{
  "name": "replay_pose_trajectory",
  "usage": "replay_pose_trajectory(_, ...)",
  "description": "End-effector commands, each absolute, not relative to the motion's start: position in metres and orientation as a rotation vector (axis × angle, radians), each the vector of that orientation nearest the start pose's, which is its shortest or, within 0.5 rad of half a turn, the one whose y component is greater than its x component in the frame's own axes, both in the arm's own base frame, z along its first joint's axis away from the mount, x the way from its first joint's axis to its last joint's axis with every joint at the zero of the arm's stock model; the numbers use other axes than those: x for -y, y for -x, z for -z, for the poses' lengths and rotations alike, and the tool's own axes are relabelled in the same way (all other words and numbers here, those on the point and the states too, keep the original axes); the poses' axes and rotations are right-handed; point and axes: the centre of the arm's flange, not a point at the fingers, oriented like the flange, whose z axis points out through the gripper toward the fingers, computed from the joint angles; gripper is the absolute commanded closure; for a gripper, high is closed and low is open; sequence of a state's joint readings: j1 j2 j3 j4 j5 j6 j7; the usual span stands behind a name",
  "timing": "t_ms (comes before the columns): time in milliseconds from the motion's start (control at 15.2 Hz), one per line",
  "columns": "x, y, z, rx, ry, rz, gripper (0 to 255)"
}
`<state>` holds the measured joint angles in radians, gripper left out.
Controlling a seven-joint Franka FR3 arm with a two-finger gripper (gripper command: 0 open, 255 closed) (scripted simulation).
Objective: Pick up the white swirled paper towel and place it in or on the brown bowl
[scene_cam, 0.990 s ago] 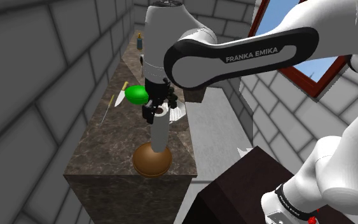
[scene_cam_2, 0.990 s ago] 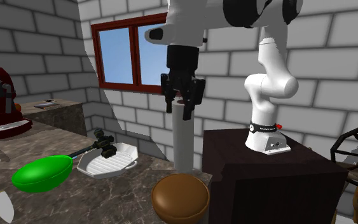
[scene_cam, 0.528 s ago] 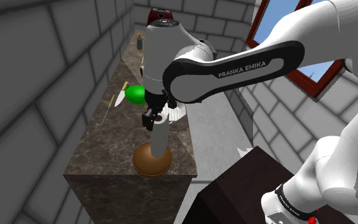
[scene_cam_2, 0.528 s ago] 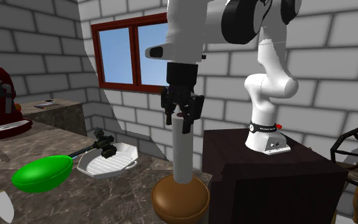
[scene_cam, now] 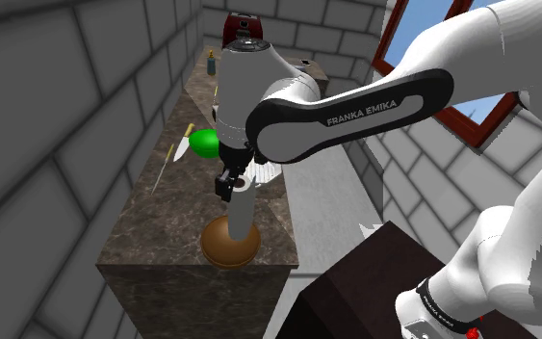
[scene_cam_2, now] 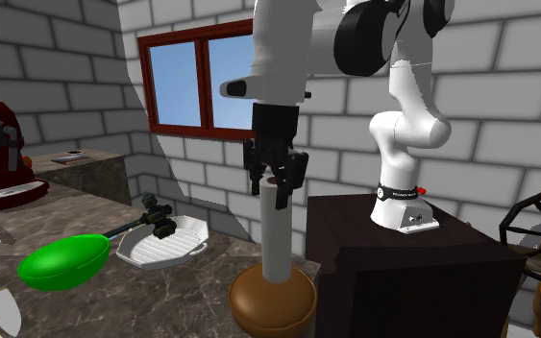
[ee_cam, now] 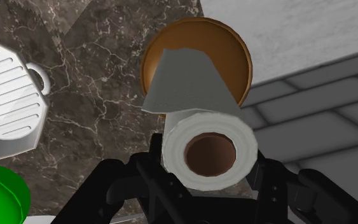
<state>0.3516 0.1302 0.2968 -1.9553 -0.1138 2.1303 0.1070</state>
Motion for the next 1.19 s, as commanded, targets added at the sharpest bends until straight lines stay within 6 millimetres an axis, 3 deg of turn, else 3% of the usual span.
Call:
replay_pose_trajectory(0,-0.349,-0.476,-0.419,0.933,3.036,0.111,255)
replay_pose_trajectory(66,-0.349,-0.476,-0.419,0.933,3.036,0.111,0)
replay_pose_trajectory(396,-0.349,-0.476,-0.419,0.933,3.036,0.111,0)
replay_pose_trajectory(660,-0.349,-0.472,-0.469,0.933,3.036,0.111,0)
replay_pose_trajectory(1122,-0.349,-0.472,-0.469,0.933,3.036,0.111,0)
